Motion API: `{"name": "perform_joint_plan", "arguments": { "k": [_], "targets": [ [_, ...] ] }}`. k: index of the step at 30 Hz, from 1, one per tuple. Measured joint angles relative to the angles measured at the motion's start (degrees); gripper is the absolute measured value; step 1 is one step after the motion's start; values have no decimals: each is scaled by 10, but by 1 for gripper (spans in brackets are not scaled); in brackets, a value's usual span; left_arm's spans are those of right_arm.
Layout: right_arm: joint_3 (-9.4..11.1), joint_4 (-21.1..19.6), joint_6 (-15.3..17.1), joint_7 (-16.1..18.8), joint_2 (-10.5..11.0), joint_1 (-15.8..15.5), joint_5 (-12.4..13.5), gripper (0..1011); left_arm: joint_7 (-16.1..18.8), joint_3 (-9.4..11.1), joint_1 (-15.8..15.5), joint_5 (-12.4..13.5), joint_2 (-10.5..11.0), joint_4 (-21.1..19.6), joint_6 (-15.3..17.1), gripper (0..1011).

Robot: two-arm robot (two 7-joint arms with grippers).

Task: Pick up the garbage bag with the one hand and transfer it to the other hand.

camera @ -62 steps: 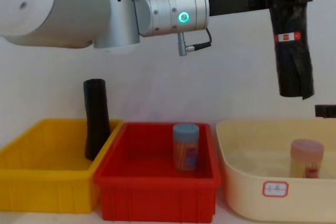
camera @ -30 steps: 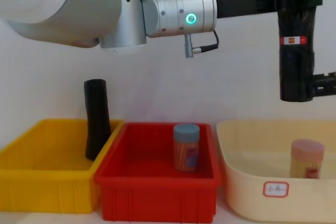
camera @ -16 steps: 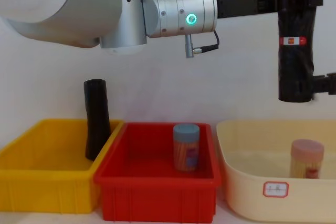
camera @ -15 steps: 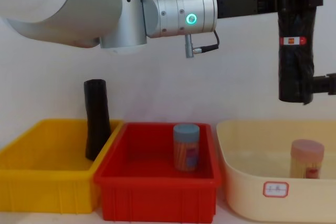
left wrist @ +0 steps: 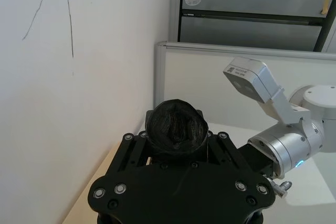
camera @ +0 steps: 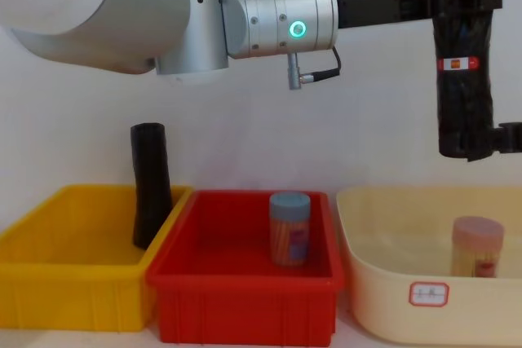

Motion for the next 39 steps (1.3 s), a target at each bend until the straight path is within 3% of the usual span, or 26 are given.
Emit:
{"name": "perform_joint_plan", "arguments": {
  "k": [10, 34, 39],
  "targets": [
    [2, -10, -2, -7, -1, -1, 8, 1000, 0, 0, 0, 0, 0, 1, 0, 371],
    [-1, -70, -8, -6, 23, -15, 14, 1000, 0, 0, 0, 0, 0, 0, 0, 371],
    [-2, -72, -8, -5, 25, -16, 15, 928, 0, 0, 0, 0, 0, 0, 0, 371]
  ]
}}
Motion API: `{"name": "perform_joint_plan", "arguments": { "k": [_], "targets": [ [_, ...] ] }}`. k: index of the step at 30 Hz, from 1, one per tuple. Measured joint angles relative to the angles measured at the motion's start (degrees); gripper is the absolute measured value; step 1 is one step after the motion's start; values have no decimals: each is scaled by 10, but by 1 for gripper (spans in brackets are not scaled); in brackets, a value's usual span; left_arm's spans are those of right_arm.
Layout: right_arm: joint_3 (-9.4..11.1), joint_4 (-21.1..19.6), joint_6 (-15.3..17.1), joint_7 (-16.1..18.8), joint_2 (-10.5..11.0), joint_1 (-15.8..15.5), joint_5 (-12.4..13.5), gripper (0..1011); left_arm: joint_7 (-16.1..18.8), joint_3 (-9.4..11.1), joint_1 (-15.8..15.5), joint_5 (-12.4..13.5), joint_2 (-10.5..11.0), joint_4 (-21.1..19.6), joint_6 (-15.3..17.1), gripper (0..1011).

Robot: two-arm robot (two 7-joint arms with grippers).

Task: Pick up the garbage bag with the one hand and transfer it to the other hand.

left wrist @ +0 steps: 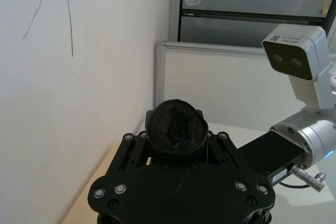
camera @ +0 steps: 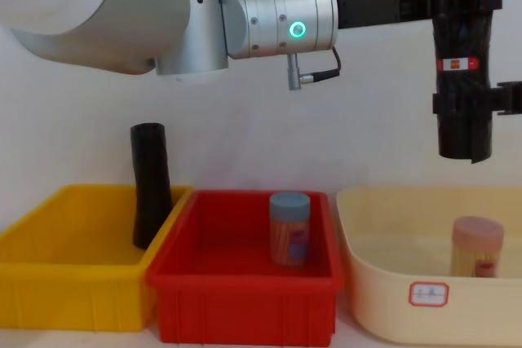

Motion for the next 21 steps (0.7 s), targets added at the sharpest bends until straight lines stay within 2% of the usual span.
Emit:
{"name": "perform_joint_plan", "arguments": {
  "k": [6, 9, 12, 13, 15, 21],
  "targets": [
    [-1, -3, 0, 1, 2, 0, 0, 745, 0, 0, 0, 0, 0, 0, 0, 371],
    [-1, -4, 1, 1, 2, 0, 1, 691, 0, 0, 0, 0, 0, 0, 0, 371],
    [-2, -5, 1, 1, 2, 0, 1, 600, 0, 0, 0, 0, 0, 0, 0, 371],
    [-2, -5, 1, 1, 3, 0, 1, 536, 0, 0, 0, 0, 0, 0, 0, 371],
    [-2, -5, 1, 1, 3, 0, 1, 507, 0, 0, 0, 0, 0, 0, 0, 371],
    [-2, -6, 1, 2, 3, 0, 1, 507, 0, 0, 0, 0, 0, 0, 0, 371]
  ]
}}
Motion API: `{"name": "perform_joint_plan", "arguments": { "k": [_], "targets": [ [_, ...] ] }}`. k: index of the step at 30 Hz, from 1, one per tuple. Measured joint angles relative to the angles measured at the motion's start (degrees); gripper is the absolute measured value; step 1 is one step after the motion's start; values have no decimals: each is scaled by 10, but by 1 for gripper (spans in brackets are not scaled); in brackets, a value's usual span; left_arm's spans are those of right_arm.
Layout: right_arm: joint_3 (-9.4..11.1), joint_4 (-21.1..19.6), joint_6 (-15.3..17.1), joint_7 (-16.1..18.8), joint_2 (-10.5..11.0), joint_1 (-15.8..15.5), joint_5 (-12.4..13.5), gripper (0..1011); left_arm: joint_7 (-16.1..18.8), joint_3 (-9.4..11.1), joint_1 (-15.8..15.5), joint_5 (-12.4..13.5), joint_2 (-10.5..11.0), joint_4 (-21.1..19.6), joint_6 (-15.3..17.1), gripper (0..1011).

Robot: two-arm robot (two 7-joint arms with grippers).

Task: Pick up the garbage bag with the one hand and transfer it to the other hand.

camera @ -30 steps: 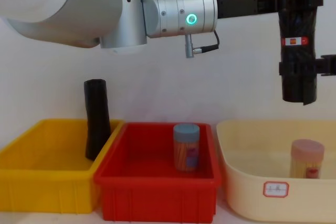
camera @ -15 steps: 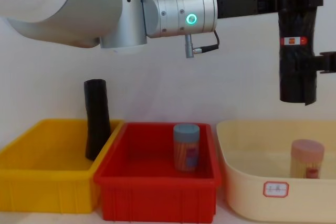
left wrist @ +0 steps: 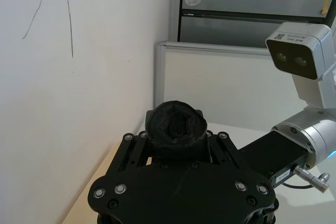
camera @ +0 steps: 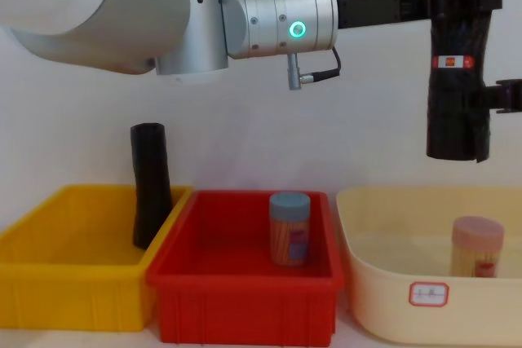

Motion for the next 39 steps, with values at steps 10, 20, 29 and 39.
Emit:
{"name": "perform_joint_plan", "arguments": {
  "k": [10, 20, 29, 39],
  "targets": [
    [0, -1, 0, 0, 1, 0, 0, 507, 0, 0, 0, 0, 0, 0, 0, 371],
    [-1, -1, -1, 0, 1, 1, 0, 507, 0, 0, 0, 0, 0, 0, 0, 559],
    [3, 11, -1, -23, 0, 9, -8, 507, 0, 0, 0, 0, 0, 0, 0, 841],
    [19, 44, 1, -69, -10, 25, -22, 506, 0, 0, 0, 0, 0, 0, 0, 1001]
  ]
}}
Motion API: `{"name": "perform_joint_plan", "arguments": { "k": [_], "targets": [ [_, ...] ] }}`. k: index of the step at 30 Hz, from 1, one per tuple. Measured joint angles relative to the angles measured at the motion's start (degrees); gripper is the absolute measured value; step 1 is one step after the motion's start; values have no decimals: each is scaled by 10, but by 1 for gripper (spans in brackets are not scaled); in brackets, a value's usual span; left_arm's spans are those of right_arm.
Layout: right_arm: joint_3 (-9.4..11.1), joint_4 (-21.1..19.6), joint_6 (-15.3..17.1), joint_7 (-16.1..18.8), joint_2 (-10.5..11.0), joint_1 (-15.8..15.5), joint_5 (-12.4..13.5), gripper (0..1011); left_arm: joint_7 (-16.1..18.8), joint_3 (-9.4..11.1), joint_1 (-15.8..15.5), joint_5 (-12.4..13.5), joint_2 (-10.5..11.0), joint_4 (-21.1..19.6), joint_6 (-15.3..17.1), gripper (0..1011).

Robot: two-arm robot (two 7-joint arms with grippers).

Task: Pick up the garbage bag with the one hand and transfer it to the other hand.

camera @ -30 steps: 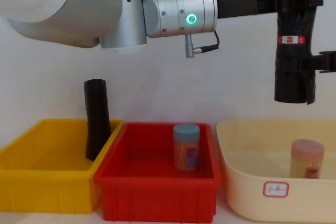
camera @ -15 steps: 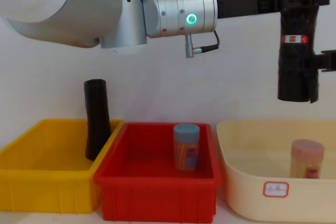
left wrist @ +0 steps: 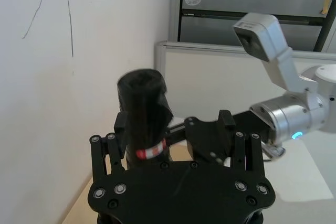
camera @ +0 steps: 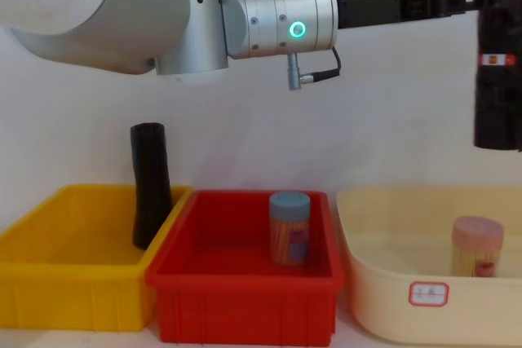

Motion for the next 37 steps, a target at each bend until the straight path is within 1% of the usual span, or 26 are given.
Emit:
{"name": "perform_joint_plan", "arguments": {
  "k": [2, 3, 5, 6, 8, 9, 10, 12, 13, 14, 15, 16, 20, 37],
  "targets": [
    [3, 6, 0, -7, -2, 3, -2, 512, 0, 0, 0, 0, 0, 0, 0, 1001],
    [4, 9, 0, -10, -3, 4, -3, 563, 0, 0, 0, 0, 0, 0, 0, 1001],
    [8, 19, 1, -22, -6, 9, -7, 600, 0, 0, 0, 0, 0, 0, 0, 1001],
    [9, 22, 1, -25, -7, 10, -8, 659, 0, 0, 0, 0, 0, 0, 0, 1001],
    [14, 39, 1, -38, -11, 17, -12, 696, 0, 0, 0, 0, 0, 0, 0, 1001],
    [14, 39, 1, -38, -11, 17, -12, 713, 0, 0, 0, 0, 0, 0, 0, 1001],
    [17, 47, 1, -43, -13, 22, -15, 771, 0, 0, 0, 0, 0, 0, 0, 1001],
    [19, 54, 1, -48, -15, 24, -16, 826, 0, 0, 0, 0, 0, 0, 0, 1001],
    [20, 57, 1, -49, -16, 26, -17, 826, 0, 0, 0, 0, 0, 0, 0, 1001],
    [21, 62, 1, -53, -17, 28, -18, 877, 0, 0, 0, 0, 0, 0, 0, 1001],
    [22, 65, 1, -55, -18, 29, -19, 893, 0, 0, 0, 0, 0, 0, 0, 1001],
    [23, 70, 1, -58, -19, 32, -20, 941, 0, 0, 0, 0, 0, 0, 0, 1001],
    [26, 79, 0, -65, -21, 36, -23, 1001, 0, 0, 0, 0, 0, 0, 0, 1001],
    [31, 99, 0, -78, -26, 45, -28, 1000, 0, 0, 0, 0, 0, 0, 0, 1001]
  ]
}}
